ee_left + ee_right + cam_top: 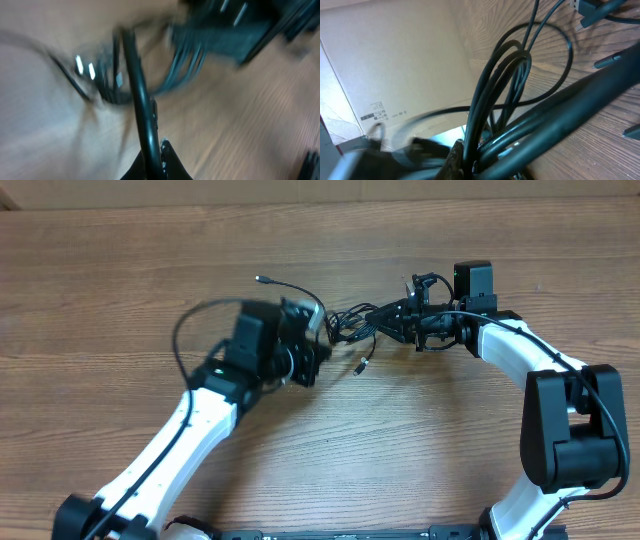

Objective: Untangle cables

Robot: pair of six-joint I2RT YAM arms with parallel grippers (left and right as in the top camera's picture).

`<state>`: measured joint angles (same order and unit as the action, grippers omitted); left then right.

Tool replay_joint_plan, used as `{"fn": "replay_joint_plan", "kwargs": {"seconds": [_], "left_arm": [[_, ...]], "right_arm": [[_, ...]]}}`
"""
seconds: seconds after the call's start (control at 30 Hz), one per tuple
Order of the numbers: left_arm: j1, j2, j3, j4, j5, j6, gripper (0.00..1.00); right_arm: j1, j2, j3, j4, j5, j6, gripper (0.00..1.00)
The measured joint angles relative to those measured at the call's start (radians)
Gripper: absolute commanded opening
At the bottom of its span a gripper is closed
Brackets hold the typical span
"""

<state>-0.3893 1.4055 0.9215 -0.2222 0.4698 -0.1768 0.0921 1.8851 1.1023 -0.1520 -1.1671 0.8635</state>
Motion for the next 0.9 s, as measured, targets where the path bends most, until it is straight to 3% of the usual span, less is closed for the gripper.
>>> {"fn": "replay_joint_plan", "kwargs": {"seconds": [0.37, 0.9], "left_arm": [[0.026, -0.029, 0.094, 0.015, -0.001, -0.010, 0.04], [0.032, -0.029, 0.108, 0.154, -0.013, -0.204, 0.04]], "right_arm": [[0.000, 0.000, 0.000, -0.016, 0.000, 0.000, 0.04], [0.000, 0.000, 0.000, -0.017, 0.000, 0.000, 0.04]]}}
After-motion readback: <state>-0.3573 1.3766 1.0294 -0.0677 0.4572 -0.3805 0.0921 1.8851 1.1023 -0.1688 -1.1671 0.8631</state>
